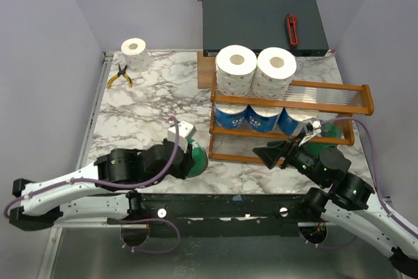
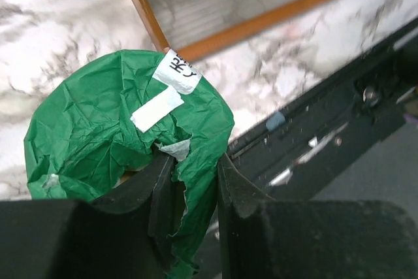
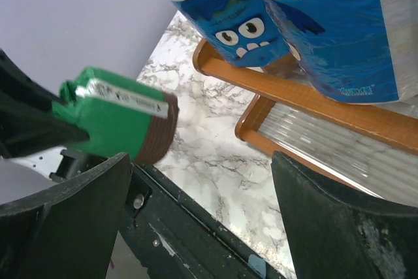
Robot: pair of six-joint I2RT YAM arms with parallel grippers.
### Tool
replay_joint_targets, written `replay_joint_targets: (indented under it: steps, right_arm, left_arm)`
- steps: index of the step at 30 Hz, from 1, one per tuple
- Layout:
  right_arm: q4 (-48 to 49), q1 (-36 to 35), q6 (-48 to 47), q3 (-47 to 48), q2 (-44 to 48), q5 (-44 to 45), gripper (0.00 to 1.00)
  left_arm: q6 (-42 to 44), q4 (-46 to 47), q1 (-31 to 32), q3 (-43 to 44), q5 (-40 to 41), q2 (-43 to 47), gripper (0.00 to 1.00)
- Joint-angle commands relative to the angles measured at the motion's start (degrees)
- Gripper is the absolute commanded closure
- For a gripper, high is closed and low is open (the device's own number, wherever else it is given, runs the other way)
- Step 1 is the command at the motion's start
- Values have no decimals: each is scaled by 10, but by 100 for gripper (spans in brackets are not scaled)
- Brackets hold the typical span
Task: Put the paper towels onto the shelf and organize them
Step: Pick up the paper towel from the center of the board, then place the paper towel on the shelf.
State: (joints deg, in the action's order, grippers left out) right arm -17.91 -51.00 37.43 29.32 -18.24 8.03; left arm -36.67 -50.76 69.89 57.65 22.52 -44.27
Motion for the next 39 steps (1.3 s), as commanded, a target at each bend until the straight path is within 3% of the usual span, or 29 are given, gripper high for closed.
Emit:
replay_joint_targets:
  steps: [1,6,15,19,24,39]
  right_arm:
    - [-44,-1,8,37,2,-6,9]
    - [-57,-1,15,56,16,-2,9]
    - [-77,-1,26,74,38,34,9]
    - [-85,-1,33,73,49,58,9]
    - [-93,-1,37,69,57,78,9]
    - [-117,-1,44,72,95,127,9]
  left_arm:
    - [-101,-56,136,53,133,-71,77]
    - [-79,-36,205,106,159,-162,77]
    - [46,161,205,82,98,-233,77]
    - [84,195,190,93,79,-272,77]
    - [104,264,148,76,-2,-285,77]
    - [150,318,75,128,-103,-393,78]
